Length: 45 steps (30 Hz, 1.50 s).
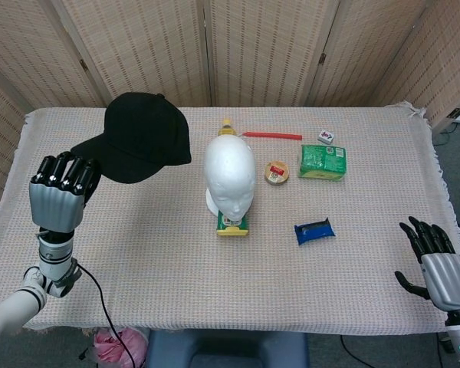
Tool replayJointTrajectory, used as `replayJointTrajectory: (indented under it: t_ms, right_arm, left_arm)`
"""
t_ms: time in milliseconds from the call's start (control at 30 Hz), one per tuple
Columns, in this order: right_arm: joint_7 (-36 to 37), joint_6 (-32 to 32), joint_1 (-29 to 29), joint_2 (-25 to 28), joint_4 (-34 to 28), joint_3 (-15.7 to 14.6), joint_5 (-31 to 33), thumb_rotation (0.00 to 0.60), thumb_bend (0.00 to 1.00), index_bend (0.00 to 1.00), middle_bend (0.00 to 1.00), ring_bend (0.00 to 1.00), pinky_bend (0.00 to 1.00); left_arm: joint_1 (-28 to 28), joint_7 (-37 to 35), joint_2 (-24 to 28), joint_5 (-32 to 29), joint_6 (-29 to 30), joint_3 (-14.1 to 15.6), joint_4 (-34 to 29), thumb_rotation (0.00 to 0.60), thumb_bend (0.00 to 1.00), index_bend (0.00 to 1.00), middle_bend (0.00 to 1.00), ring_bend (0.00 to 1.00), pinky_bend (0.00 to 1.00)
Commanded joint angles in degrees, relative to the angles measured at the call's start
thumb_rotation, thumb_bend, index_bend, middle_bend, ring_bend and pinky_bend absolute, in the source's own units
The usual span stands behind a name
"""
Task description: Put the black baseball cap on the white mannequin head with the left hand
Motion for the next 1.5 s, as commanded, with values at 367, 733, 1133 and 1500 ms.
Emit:
replayJointTrajectory:
  t_ms: [367, 733, 1133, 1500]
  right_arm:
    - [0.73, -3.54, 1.68, 0.08, 0.80, 0.90, 3.91, 0.600, 0.21, 0.00, 0.00, 0.00, 0.00]
    - [1.47, -6.23, 3.04, 0.09, 1.66, 1.41, 6.11, 0.600, 0.21, 0.00, 0.00, 0.00, 0.00]
    - [2.28, -9.46, 4.63, -0.15, 3.37, 2.11, 9.12, 0.600, 0.21, 0.00, 0.00, 0.00, 0.00]
    - [1.52, -11.16, 5.49, -0.68, 4.12, 2.40, 11.25, 0.600, 0.21, 0.00, 0.00, 0.00, 0.00]
  left_arm:
    - [-8.27, -2.21, -2.81, -1.78, -7.91, -2.93, 6.77, 0.600, 0.40, 0.74, 0.76, 0.57, 0.73]
    - [-13.83, -4.87, -7.84, -3.35, -12.75, -2.90, 14.56, 0.600, 0.40, 0.74, 0.76, 0.57, 0.73]
    - [-20.56, -10.09, -13.84, -6.06, -20.27, -2.41, 25.77, 0.600, 0.40, 0.74, 0.76, 0.57, 0.72]
    - [-24.09, -13.70, -15.11, -9.15, -25.11, -2.46, 31.63, 0.600, 0.40, 0.74, 0.76, 0.57, 0.72]
